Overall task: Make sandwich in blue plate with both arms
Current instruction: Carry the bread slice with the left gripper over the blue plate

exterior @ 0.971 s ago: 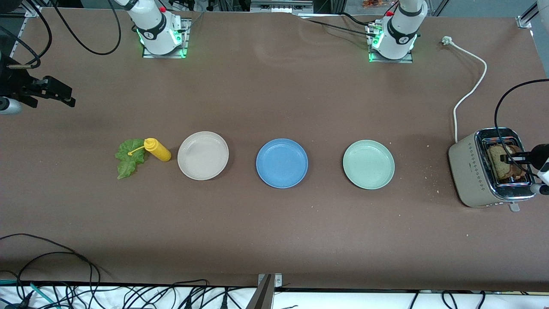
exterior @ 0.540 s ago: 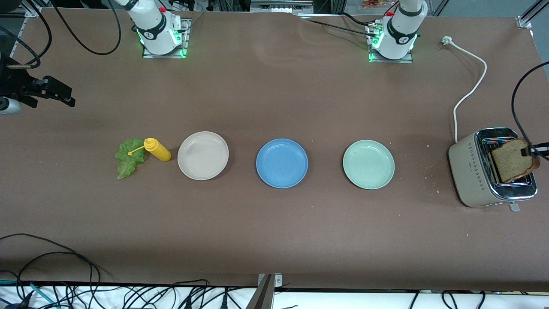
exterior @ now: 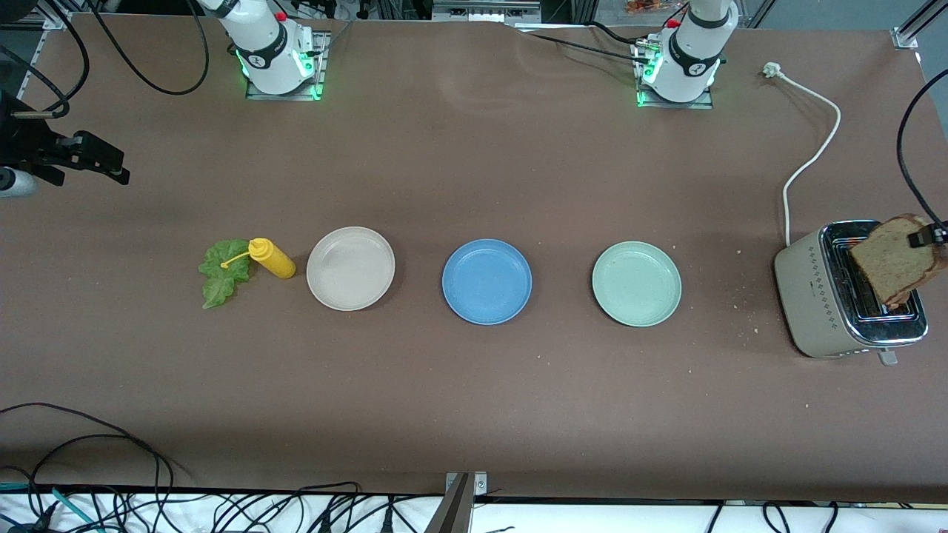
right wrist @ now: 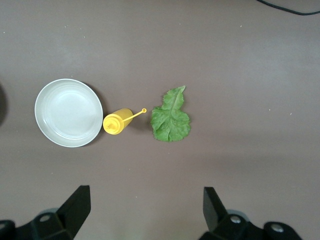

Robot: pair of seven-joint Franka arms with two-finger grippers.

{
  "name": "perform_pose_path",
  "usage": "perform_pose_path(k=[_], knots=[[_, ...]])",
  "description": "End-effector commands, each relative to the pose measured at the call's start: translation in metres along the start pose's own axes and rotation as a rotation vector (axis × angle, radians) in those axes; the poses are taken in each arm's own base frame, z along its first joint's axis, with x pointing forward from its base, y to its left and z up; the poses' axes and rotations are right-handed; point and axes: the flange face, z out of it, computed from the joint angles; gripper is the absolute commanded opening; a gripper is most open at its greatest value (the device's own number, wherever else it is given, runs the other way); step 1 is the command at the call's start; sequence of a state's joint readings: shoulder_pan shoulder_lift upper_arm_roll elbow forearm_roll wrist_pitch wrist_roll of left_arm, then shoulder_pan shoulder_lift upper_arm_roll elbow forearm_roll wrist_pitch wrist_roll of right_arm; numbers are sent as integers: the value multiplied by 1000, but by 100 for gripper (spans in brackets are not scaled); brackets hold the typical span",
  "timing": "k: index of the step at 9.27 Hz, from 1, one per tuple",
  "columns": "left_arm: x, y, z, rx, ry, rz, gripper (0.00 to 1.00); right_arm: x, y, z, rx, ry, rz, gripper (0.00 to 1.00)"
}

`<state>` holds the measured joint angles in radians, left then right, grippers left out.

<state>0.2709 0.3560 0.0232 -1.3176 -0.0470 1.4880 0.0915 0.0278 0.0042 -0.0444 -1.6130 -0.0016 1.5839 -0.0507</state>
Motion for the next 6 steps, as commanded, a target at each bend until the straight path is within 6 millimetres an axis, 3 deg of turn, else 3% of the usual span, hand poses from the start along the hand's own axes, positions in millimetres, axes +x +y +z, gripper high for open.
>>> perform_pose_path(k=[1,6], knots=[[-4,58,-2,-128,-17,-164,0,-3,0,-7,-7,1,7,100],[7,192,37,-337,-87,-357,0,-3,1,-6,-9,-1,8,100]])
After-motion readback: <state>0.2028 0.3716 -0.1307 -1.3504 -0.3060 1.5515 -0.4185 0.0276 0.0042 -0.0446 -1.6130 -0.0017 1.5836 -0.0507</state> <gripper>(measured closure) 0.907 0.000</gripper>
